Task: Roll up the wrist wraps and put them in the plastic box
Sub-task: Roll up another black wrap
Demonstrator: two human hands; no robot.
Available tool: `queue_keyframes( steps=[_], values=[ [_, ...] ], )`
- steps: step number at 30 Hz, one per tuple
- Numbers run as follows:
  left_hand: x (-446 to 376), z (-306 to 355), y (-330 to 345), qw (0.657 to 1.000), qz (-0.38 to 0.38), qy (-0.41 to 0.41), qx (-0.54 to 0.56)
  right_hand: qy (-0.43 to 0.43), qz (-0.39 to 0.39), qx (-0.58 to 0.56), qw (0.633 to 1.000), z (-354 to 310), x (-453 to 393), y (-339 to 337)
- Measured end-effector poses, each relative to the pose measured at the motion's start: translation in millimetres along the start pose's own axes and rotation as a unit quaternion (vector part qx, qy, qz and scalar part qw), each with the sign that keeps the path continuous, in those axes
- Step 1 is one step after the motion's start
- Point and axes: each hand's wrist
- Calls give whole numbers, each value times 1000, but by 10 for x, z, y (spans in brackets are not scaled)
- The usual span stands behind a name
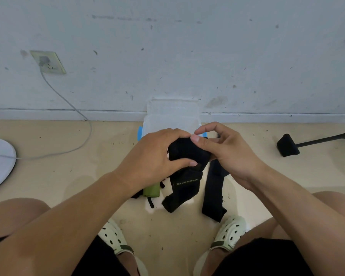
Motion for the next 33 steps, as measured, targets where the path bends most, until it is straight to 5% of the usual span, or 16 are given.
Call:
queue_keyframes(
  steps=[13,24,33],
  values=[
    [-80,-17,-76,1000,-15,-18,14,-40,-85,34,995,-45,-8,-102],
    [-46,-63,-56,995,-39,-75,59,-94,-62,102,988,11,-29,-87],
    [-44,-54,-108,998,-38,-56,-2,-24,-34,101,994,86,-77,-72]
  ],
)
Point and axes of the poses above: each hand's wrist, its own x-axis away from the middle knuckle, its own y-axis out of the palm, z = x × y, and after that the axes turned 9 degrees about z, right-handed
